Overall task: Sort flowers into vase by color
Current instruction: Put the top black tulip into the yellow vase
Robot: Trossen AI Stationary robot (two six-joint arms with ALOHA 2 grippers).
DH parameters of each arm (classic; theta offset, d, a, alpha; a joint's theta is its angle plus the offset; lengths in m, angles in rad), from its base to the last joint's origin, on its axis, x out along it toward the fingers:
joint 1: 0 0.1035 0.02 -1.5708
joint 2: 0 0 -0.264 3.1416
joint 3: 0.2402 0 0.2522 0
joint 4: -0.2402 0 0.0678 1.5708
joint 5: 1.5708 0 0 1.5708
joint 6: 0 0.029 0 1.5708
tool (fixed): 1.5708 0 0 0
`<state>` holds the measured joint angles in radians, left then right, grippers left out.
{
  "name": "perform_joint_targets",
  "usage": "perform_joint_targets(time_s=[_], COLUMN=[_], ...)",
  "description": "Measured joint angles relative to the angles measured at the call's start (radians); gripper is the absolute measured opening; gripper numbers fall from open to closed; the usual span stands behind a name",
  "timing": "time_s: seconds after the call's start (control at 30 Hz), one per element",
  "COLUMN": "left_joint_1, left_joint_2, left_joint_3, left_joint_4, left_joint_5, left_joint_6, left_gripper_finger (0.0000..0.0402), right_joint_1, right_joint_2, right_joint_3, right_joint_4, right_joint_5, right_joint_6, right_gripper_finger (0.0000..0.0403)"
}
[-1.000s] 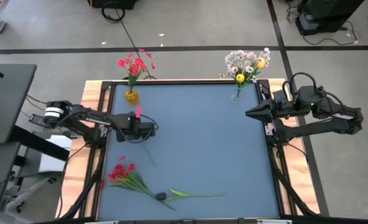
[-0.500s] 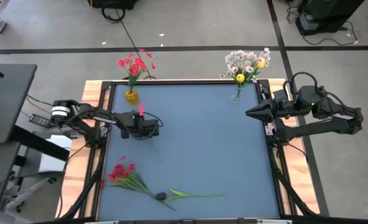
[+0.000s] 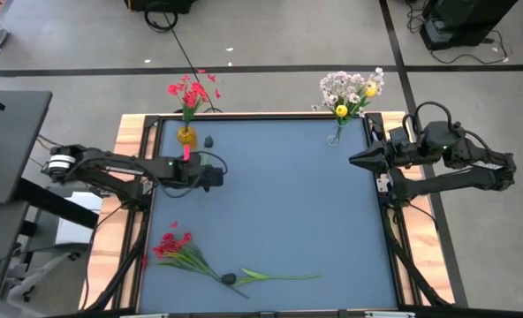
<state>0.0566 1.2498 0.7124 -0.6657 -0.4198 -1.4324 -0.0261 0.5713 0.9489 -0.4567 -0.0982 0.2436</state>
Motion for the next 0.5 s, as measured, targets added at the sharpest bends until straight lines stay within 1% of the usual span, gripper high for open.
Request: perform_joint_targets(time_s=[0.17, 0.3, 0.4, 0.5], left_joint_1=[0.0, 0.0, 0.0, 0.0], left_joint_2=[-0.084, -0.119, -0.136, -0.159], left_joint_3=[0.016, 0.072, 0.142, 0.223], left_joint_4=[-0.01, -0.024, -0.024, 0.016], left_joint_5=[-0.108, -0.206, -0.299, -0.337], left_joint_6=[0.158, 0.344, 0.532, 0.786], left_gripper_finger=[0.0009, 0.0009, 0.0008, 0.0008], right_joint_1=[0.0, 0.0, 0.0, 0.0], right_joint_2=[0.0, 0.0, 0.0, 0.0], right_joint_3=[0.0, 0.0, 0.0, 0.0], right_joint_4=[0.011, 0.014, 0.015, 0.015], right_joint_5=[0.0, 0.0, 0.0, 0.0], right_joint_6=[0.0, 0.0, 0.0, 0.0], right_gripper_finger=[0.004, 0.004, 0.004, 0.004])
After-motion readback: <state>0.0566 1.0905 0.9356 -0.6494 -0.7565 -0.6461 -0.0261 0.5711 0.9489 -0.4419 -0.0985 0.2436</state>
